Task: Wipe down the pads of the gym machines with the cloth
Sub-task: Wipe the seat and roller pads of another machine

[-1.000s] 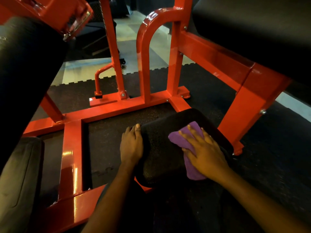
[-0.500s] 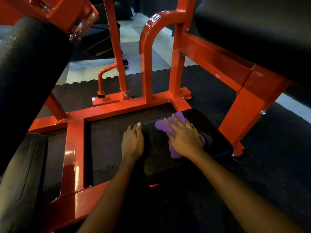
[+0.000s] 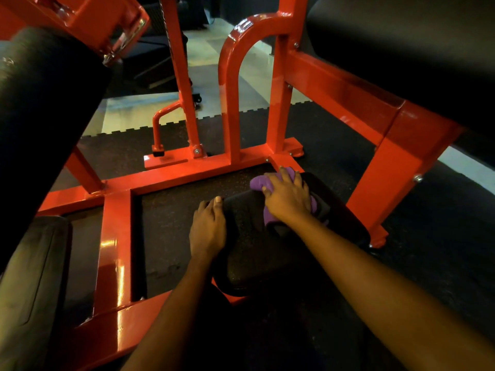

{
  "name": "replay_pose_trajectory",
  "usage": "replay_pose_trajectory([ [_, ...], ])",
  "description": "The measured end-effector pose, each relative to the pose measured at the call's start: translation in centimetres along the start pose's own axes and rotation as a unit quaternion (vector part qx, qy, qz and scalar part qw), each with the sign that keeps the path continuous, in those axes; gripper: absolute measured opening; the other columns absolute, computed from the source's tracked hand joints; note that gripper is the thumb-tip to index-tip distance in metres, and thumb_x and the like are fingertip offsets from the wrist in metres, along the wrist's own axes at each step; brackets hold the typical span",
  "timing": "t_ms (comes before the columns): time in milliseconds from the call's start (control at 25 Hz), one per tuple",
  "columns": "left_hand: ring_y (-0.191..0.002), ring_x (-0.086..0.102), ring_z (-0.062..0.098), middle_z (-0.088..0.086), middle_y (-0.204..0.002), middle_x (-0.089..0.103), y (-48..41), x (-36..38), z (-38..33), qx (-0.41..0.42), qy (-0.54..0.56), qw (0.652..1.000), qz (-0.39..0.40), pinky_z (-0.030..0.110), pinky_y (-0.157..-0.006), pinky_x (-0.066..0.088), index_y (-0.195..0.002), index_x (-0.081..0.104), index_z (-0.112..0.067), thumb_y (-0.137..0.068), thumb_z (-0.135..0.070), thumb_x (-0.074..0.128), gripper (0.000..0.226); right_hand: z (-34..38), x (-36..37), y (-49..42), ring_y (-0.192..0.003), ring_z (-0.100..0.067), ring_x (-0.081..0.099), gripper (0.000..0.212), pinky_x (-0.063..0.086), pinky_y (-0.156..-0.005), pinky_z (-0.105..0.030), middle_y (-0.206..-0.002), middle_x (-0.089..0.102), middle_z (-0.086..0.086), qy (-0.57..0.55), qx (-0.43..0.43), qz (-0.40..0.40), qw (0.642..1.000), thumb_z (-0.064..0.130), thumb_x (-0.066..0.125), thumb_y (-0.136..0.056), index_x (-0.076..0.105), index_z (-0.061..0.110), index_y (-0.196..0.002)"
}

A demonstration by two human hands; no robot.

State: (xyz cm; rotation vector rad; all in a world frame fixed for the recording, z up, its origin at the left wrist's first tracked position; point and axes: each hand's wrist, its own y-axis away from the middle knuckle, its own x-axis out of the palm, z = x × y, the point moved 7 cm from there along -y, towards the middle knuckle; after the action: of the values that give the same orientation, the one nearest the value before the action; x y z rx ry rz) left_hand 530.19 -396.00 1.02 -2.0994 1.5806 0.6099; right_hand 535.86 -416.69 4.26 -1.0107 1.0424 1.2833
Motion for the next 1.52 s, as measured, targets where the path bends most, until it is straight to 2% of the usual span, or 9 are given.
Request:
replay_pose_trajectory([
  [120,-0.114,0.054,0.024,0.005,-0.118,0.06,0.1,-0.2,-0.1,-0.008,0.009,1.0,-0.005,0.045,-0.097,0.045,-0.118,0.065,-0.025,-0.101,-0.054,0.015,0.061,-5.2,-1.3,-3.9,-0.146,-0.036,0.029,0.047,0.03,-0.116,-0.053,-0.159,0.033,-0.005,-0.029,0.071,0.017,0.997,0.049,0.044,-0.099,0.047,0.033,-0.143],
  [240,-0.115,0.053,0.027,0.008,-0.119,0.061,0.1,-0.3,-0.2,-0.006,0.01,1.0,-0.014,0.044,-0.096,0.044,-0.115,0.066,-0.022,-0.094,-0.061,0.01,0.071,-11.0,-2.4,-4.6,-0.135,-0.036,0.049,0.052,0.04,-0.111,-0.048,-0.15,0.049,-0.01,-0.109,0.13,0.057,0.984,0.055,0.044,-0.097,0.049,0.033,-0.143],
  [440,-0.128,0.048,0.03,0.01,-0.131,0.059,0.2,-0.1,-0.3,-0.012,-0.002,1.0,-0.017,0.045,-0.102,0.04,-0.121,0.066,-0.02,-0.104,-0.051,0.017,0.061,-15.3,-3.0,4.5,-0.128,-0.037,0.055,0.046,0.044,-0.103,-0.043,-0.144,0.056,-0.012,-0.121,0.155,0.02,0.98,0.051,0.043,-0.103,0.046,0.033,-0.146],
  [560,-0.129,0.048,0.03,0.012,-0.136,0.055,0.3,-0.2,-0.6,-0.016,-0.016,1.0,-0.012,0.044,-0.103,0.039,-0.126,0.064,-0.017,-0.105,-0.049,0.018,0.06,-15.6,-2.1,2.7,-0.125,-0.038,0.057,0.052,0.046,-0.102,-0.046,-0.14,0.059,-0.014,-0.095,0.152,0.025,0.983,0.062,0.038,-0.099,0.044,0.034,-0.143],
  [800,-0.126,0.049,0.029,0.01,-0.135,0.054,-0.1,-0.1,-0.3,-0.017,-0.022,1.0,-0.006,0.046,-0.102,0.04,-0.129,0.062,-0.018,-0.107,-0.044,0.022,0.052,-12.8,-1.6,-6.9,-0.136,-0.036,0.048,0.053,0.038,-0.114,-0.043,-0.151,0.05,-0.013,-0.171,0.124,0.068,0.975,0.055,0.045,-0.102,0.049,0.029,-0.147],
  [1080,-0.117,0.053,0.029,0.009,-0.124,0.058,0.4,-0.5,-0.7,-0.014,0.008,1.0,-0.014,0.049,-0.099,0.044,-0.119,0.065,-0.016,-0.107,-0.045,0.023,0.052,-15.0,-3.4,6.1,-0.135,-0.031,0.05,0.051,0.038,-0.106,-0.037,-0.153,0.049,-0.004,-0.118,0.097,-0.003,0.988,0.043,0.048,-0.104,0.038,0.037,-0.154],
  [1280,-0.115,0.053,0.029,0.009,-0.124,0.058,0.1,-0.2,-0.5,-0.008,-0.002,1.0,-0.017,0.051,-0.098,0.045,-0.12,0.065,-0.016,-0.107,-0.046,0.022,0.054,-13.1,-2.5,-1.4,-0.133,-0.038,0.05,0.049,0.04,-0.11,-0.046,-0.15,0.05,-0.013,-0.071,0.121,0.039,0.989,0.052,0.036,-0.104,0.041,0.033,-0.149],
  [1440,-0.118,0.053,0.03,0.012,-0.128,0.058,0.1,-0.3,-0.4,-0.011,0.003,1.0,-0.026,0.049,-0.1,0.044,-0.122,0.065,-0.015,-0.107,-0.045,0.022,0.054,-8.0,-1.8,-4.7,-0.136,-0.039,0.044,0.05,0.037,-0.112,-0.051,-0.155,0.04,-0.012,-0.008,0.042,0.009,0.999,0.048,0.037,-0.105,0.04,0.027,-0.15],
  [1520,-0.122,0.051,0.03,0.013,-0.133,0.056,0.1,-0.3,-0.2,-0.018,0.014,1.0,-0.016,0.051,-0.104,0.042,-0.125,0.064,-0.016,-0.107,-0.046,0.022,0.055,-5.3,-1.0,-2.4,-0.145,-0.037,0.032,0.053,0.027,-0.119,-0.051,-0.162,0.032,-0.007,0.032,-0.029,-0.007,0.999,0.046,0.036,-0.105,0.036,0.026,-0.154],
])
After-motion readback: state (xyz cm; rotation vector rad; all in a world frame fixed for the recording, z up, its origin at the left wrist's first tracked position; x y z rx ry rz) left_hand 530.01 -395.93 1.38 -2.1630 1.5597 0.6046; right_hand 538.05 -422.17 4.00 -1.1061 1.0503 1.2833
